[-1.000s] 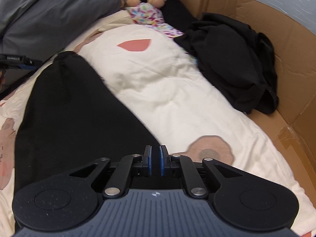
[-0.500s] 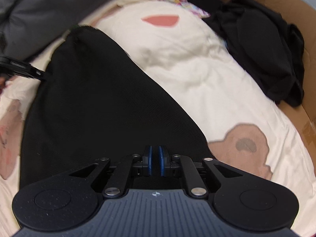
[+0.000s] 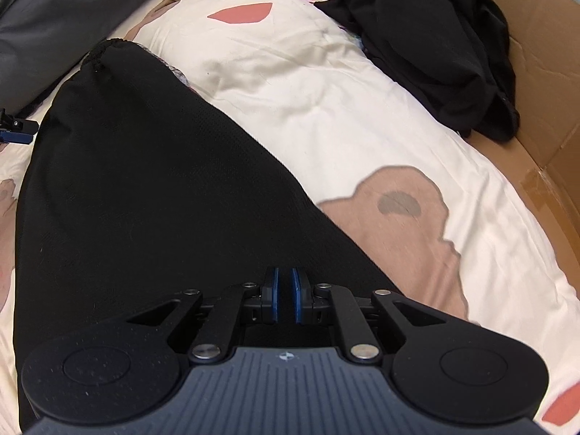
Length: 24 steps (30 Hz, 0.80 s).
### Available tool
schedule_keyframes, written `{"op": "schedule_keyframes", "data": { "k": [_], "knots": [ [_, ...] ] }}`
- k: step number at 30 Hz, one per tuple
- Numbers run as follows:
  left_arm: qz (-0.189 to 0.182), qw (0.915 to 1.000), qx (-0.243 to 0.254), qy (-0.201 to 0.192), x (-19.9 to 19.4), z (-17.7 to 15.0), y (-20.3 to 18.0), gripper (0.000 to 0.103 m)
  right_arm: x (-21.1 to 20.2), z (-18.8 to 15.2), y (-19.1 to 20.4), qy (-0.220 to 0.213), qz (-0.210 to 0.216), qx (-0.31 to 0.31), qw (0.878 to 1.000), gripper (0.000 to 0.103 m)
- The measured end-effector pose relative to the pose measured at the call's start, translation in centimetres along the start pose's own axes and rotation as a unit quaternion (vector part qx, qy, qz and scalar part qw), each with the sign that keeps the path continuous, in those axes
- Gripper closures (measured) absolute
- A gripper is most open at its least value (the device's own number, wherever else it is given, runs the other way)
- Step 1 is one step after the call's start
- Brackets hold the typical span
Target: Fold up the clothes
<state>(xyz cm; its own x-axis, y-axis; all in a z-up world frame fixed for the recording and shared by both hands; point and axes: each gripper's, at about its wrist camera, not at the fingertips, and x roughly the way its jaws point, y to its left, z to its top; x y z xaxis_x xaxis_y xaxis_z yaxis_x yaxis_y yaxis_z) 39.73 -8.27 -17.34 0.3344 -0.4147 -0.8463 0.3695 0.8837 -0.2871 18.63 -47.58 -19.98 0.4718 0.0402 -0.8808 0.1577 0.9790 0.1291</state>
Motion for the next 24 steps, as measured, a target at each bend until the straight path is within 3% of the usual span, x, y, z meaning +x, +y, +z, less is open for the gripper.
{"op": "schedule_keyframes", "data": {
  "k": [6, 9, 12, 16, 21, 24],
  "knots": [
    [0.007, 1.0, 0.002, -0.001, -2.0, -2.1, -3.5, 0.04, -2.6, -1.9, -1.2, -0.024, 0.034, 0.03, 0.999, 0.072],
    [0.006, 0.9999, -0.008, 0.006, -3.2, -3.1, -5.6, 0.04, -3.8, -2.5, -1.6, -0.035, 0.039, 0.028, 0.998, 0.071],
    [0.02, 0.9995, 0.012, 0.021, -4.6, -4.5, -8.3, 0.04, -5.1, -2.9, -2.0, -0.047, 0.045, 0.032, 0.997, 0.071],
    [0.021, 0.9997, 0.0, 0.013, -6.3, -6.3, -10.7, 0.04, -6.5, -3.2, -2.5, -0.06, 0.052, 0.038, 0.996, 0.07],
    [-0.01, 0.9966, -0.081, -0.012, -7.4, -9.7, -12.3, 0.038, -7.3, -3.9, -3.9, -0.069, 0.055, 0.039, 0.995, 0.064],
    [-0.005, 0.9955, -0.093, -0.019, -7.9, -11.8, -13.3, 0.038, -7.5, -4.6, -4.6, -0.07, 0.054, 0.042, 0.995, 0.064]
  ]
}}
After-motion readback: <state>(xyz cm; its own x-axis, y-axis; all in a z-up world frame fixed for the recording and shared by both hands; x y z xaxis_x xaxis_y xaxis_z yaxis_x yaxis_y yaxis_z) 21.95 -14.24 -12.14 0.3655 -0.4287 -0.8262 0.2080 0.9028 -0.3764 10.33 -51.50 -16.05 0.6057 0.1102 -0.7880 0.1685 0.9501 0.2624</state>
